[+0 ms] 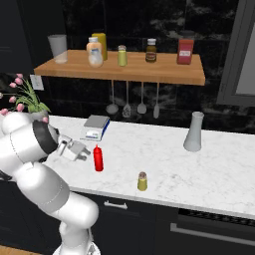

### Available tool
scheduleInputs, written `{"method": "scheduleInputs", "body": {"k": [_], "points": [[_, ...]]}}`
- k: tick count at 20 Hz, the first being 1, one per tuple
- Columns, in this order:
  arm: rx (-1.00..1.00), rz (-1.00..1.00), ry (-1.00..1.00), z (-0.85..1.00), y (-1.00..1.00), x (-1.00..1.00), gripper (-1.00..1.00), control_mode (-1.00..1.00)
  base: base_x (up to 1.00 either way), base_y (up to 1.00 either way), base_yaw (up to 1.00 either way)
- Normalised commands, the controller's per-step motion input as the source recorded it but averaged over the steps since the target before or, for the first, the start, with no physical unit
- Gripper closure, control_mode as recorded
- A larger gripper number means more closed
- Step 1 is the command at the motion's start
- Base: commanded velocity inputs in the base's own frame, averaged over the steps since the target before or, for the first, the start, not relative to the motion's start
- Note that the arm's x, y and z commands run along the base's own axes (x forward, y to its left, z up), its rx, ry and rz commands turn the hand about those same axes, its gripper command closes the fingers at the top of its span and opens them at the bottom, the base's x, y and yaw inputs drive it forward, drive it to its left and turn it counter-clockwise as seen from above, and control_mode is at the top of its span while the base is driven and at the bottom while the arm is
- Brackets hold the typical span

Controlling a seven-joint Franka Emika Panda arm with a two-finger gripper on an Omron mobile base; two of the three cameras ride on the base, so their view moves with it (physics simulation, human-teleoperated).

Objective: Put the shaker and condiment bottle from the counter next to their counterparts in the cabinet.

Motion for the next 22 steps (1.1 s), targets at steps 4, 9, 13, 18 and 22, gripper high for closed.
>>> {"method": "scheduleInputs", "body": {"k": [4, 9, 13, 18, 22], "points": [[0.0, -0.05, 0.0, 0.07, -0.18, -0.1, -1.0, -1.0, 0.0, 0.0, 0.0], [0.0, -0.01, 0.0, 0.03, -0.14, 0.09, -1.0, -1.0, 0.0, 0.0, 0.0], [0.0, 0.0, -0.01, 0.0, -0.13, 0.04, -1.0, -1.0, 0.0, 0.0, 0.0], [0.0, 0.0, 0.0, 0.0, -0.12, 0.01, -1.0, -1.0, 0.0, 0.0, 0.0], [0.0, 0.0, 0.0, 0.0, -0.28, 0.0, -1.0, -1.0, 0.0, 0.0, 0.0]]}}
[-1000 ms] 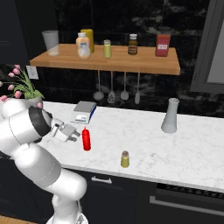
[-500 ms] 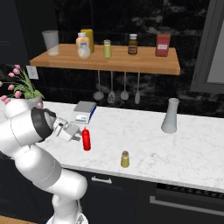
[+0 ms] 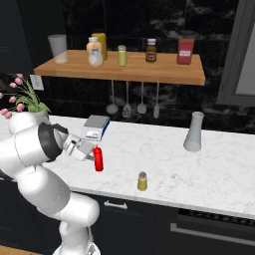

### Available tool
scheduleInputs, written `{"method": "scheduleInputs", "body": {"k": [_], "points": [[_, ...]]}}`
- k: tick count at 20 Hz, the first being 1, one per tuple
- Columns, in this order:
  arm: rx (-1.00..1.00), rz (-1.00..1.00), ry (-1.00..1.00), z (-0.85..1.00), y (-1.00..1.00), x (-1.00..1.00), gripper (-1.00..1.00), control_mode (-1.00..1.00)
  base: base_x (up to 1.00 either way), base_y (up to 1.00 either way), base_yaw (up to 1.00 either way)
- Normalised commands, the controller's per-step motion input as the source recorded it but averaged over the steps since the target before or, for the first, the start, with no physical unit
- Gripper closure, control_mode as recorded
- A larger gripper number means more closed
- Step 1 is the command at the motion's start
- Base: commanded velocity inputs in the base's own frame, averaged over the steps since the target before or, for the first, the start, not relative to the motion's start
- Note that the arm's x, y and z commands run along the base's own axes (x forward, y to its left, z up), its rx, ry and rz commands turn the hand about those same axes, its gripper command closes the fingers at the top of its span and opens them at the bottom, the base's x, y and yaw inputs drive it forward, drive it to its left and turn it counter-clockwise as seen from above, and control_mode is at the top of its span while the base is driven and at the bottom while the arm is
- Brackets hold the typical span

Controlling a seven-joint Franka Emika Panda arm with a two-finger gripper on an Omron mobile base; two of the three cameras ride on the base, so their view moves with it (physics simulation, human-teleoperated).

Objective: Put the shaker and condiment bottle from the counter next to their counterparts in the cabinet.

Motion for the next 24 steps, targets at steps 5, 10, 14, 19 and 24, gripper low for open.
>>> {"method": "scheduleInputs", "body": {"k": [5, 10, 14, 19, 24], "points": [[0.0, 0.0, 0.0, 0.0, -0.35, 0.0, 1.0, -1.0, 0.0, 0.0, 0.0], [0.0, 0.0, -0.01, -0.02, -0.05, 0.0, 1.0, -1.0, 0.0, 0.0, 0.0], [0.06, 0.29, -0.08, 0.61, -0.15, 0.0, 1.0, -1.0, 0.0, 0.0, 0.0], [0.1, 0.46, 0.01, 1.0, -0.14, 0.03, 1.0, -1.0, 0.0, 0.0, 0.0], [0.04, 0.58, 0.09, 1.0, 0.0, 0.0, 1.0, -1.0, 0.0, 0.0, 0.0]]}}
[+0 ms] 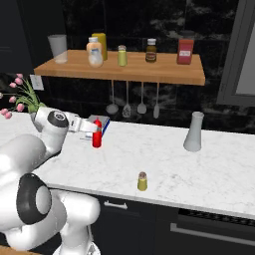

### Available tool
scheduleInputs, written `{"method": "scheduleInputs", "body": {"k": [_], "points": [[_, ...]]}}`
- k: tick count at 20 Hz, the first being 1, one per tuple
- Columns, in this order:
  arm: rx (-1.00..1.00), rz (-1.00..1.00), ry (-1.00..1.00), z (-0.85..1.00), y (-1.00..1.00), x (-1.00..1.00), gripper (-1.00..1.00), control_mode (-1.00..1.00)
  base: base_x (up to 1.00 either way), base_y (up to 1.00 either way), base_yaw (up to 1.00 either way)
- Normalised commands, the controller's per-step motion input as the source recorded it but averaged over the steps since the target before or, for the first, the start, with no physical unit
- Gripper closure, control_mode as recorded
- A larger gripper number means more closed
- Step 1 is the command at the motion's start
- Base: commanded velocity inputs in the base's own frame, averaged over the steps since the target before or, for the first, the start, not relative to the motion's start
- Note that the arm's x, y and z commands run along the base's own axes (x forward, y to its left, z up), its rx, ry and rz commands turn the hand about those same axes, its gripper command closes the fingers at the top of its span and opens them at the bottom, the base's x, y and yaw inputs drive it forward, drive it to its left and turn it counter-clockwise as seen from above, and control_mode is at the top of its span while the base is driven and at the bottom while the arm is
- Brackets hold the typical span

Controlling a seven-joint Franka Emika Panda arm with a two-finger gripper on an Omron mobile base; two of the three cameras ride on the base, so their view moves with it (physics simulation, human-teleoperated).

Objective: Put the shaker and condiment bottle from the counter next to their counterparts in the cabinet.

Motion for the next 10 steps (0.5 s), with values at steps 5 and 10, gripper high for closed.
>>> {"method": "scheduleInputs", "body": {"k": [5, 10], "points": [[0.01, 0.58, 0.03, 1.0, 0.0, -0.02, 1.0, -1.0, 0.0, 0.0, 0.0], [0.0, 0.56, 0.0, 1.0, 0.11, -0.01, 1.0, -1.0, 0.0, 0.0, 0.0]]}}
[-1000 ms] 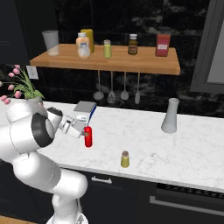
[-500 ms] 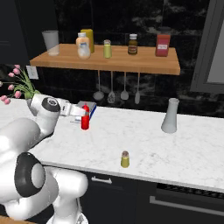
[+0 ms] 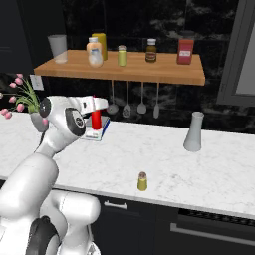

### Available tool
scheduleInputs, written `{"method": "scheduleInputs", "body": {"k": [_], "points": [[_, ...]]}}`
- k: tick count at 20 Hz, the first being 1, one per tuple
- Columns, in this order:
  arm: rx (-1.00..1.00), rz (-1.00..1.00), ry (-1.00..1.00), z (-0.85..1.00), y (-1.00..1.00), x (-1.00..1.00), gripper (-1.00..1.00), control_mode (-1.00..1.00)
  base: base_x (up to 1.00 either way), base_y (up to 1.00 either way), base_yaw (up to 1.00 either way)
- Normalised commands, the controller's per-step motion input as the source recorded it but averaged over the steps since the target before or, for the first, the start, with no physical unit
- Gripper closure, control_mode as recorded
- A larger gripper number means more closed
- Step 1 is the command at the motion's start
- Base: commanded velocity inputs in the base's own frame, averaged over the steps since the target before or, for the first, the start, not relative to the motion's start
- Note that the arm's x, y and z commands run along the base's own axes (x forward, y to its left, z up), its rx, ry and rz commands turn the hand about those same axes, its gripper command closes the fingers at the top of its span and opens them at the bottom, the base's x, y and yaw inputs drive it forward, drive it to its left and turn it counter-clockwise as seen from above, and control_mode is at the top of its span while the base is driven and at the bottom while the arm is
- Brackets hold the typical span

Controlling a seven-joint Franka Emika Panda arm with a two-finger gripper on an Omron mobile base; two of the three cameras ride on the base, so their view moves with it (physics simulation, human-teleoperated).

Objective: Put the shaker and condiment bottle from the counter next to their counterparts in the cabinet.

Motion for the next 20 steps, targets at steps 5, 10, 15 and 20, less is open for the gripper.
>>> {"method": "scheduleInputs", "body": {"k": [5, 10, 15, 20], "points": [[0.0, 0.55, 0.0, 1.0, 0.32, -0.04, 1.0, -1.0, 0.0, 0.0, 0.0], [-0.01, 0.53, 0.0, 1.0, 0.26, -0.17, 1.0, -1.0, 0.0, 0.0, 0.0], [0.0, 0.49, 0.0, 1.0, 0.2, -0.31, 1.0, -1.0, 0.0, 0.0, 0.0], [0.0, 0.43, 0.0, 1.0, 0.26, -0.25, 1.0, -1.0, 0.0, 0.0, 0.0]]}}
